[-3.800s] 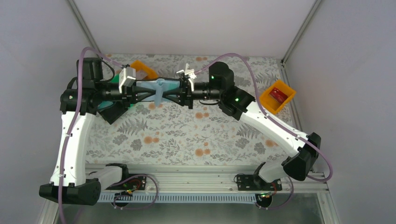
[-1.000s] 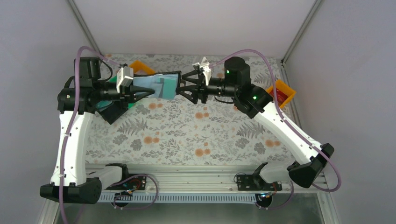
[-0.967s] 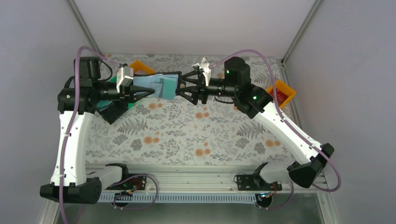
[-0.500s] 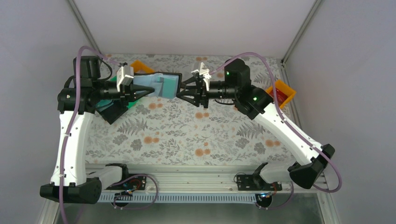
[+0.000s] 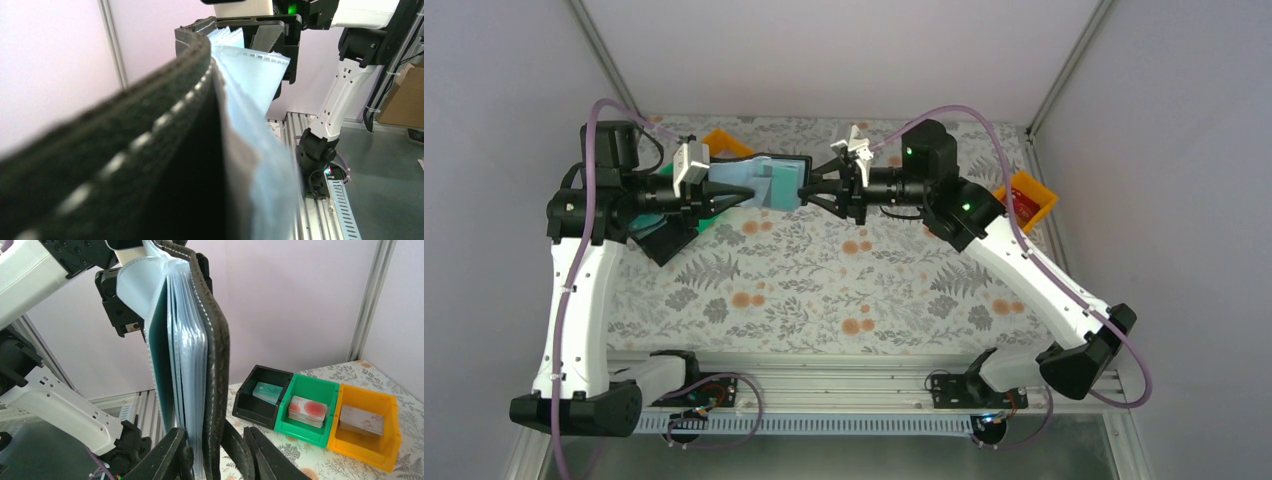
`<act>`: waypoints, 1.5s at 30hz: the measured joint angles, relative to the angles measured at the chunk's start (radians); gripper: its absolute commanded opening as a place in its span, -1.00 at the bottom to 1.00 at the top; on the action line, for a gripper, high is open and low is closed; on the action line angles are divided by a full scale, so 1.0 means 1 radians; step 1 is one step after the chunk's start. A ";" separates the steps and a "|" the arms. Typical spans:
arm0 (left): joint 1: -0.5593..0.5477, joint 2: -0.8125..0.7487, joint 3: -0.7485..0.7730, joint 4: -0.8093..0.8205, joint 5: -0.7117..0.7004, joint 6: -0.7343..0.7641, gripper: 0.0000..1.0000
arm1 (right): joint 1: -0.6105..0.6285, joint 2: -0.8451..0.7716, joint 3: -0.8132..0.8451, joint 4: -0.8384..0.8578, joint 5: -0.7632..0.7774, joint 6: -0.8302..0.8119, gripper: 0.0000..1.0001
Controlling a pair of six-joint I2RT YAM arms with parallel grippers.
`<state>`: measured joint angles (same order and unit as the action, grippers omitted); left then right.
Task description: Take the credit cards out of the card holder
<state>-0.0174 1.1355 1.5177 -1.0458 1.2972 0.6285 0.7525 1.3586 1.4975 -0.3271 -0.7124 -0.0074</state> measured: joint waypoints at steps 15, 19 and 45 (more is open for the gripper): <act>0.012 -0.006 -0.005 -0.004 0.012 0.014 -0.95 | 0.011 0.055 0.072 -0.013 0.002 0.025 0.14; 0.015 -0.005 -0.011 0.000 -0.003 0.007 -0.95 | 0.028 0.056 0.079 -0.014 -0.010 0.023 0.16; 0.008 0.003 -0.073 0.130 -0.125 -0.135 -0.95 | 0.053 0.175 0.124 0.003 0.088 0.145 0.25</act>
<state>-0.0097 1.1385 1.4448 -0.9161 1.1725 0.4934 0.8051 1.5337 1.6211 -0.3244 -0.6247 0.1379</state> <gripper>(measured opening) 0.035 0.681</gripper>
